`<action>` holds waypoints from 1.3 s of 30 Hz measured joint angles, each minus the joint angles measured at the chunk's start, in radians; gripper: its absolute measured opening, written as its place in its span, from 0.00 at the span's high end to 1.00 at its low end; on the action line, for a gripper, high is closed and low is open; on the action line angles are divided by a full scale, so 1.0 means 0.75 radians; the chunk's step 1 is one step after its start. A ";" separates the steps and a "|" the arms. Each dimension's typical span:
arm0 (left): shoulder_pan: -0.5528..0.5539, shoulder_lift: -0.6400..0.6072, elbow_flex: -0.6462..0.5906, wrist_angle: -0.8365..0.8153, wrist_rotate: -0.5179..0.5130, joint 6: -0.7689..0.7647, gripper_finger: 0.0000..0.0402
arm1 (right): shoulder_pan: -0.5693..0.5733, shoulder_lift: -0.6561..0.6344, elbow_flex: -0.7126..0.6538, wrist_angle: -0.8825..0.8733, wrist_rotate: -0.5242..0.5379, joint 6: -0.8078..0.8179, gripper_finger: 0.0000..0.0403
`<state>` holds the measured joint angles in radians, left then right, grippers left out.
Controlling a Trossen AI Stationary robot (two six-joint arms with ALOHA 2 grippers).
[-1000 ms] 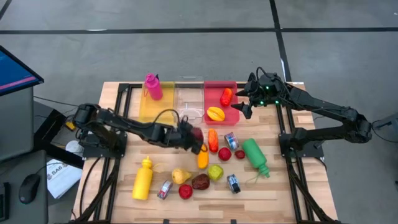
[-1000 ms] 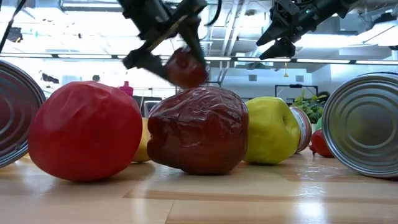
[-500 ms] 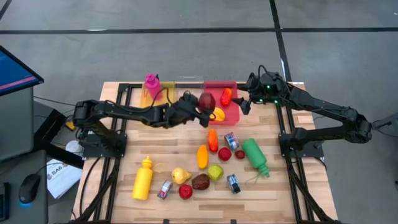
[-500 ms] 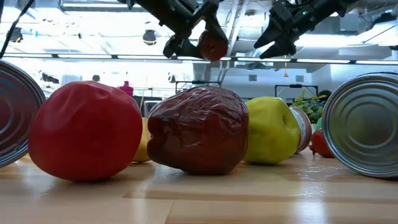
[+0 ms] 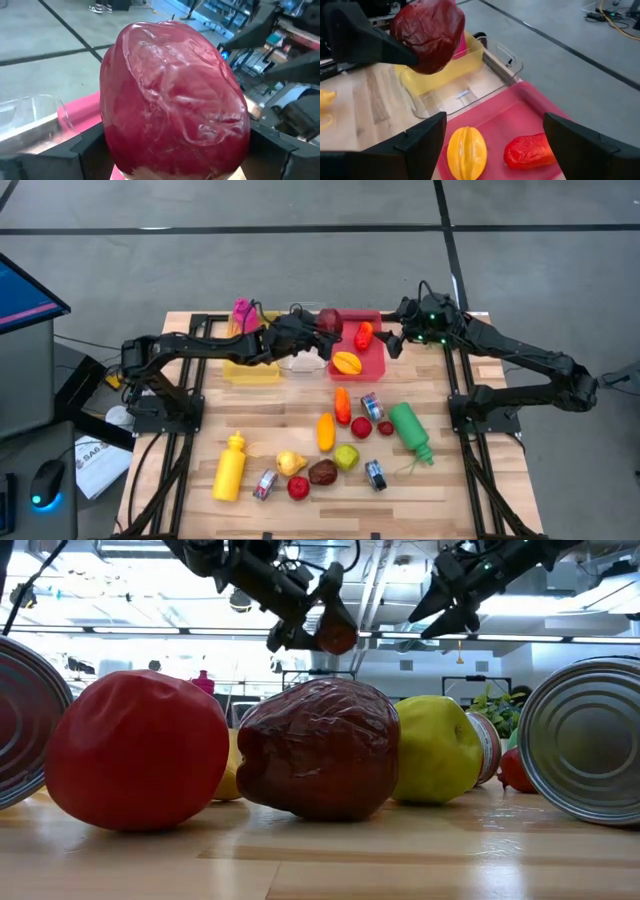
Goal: Pick & Place Food Item
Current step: Put the red apple into the pink bin
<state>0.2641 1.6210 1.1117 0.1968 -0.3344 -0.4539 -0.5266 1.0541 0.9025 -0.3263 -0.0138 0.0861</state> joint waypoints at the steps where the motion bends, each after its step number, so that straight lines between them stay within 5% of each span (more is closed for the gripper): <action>1: 0.007 0.012 -0.008 0.014 0.011 0.012 0.19 | 0.001 0.006 -0.006 0.019 0.014 0.014 0.19; 15: 0.047 0.260 -0.019 0.448 0.110 0.343 0.19 | -0.009 0.172 -0.013 0.040 0.025 0.063 0.19; 39: 0.130 0.458 -0.018 0.619 0.152 0.200 0.18 | -0.119 0.195 -0.014 0.195 0.012 -0.087 0.19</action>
<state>0.3614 1.9648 1.0981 0.6610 -0.2203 -0.3038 -0.6161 1.2006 0.8917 -0.1802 -0.0048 0.0208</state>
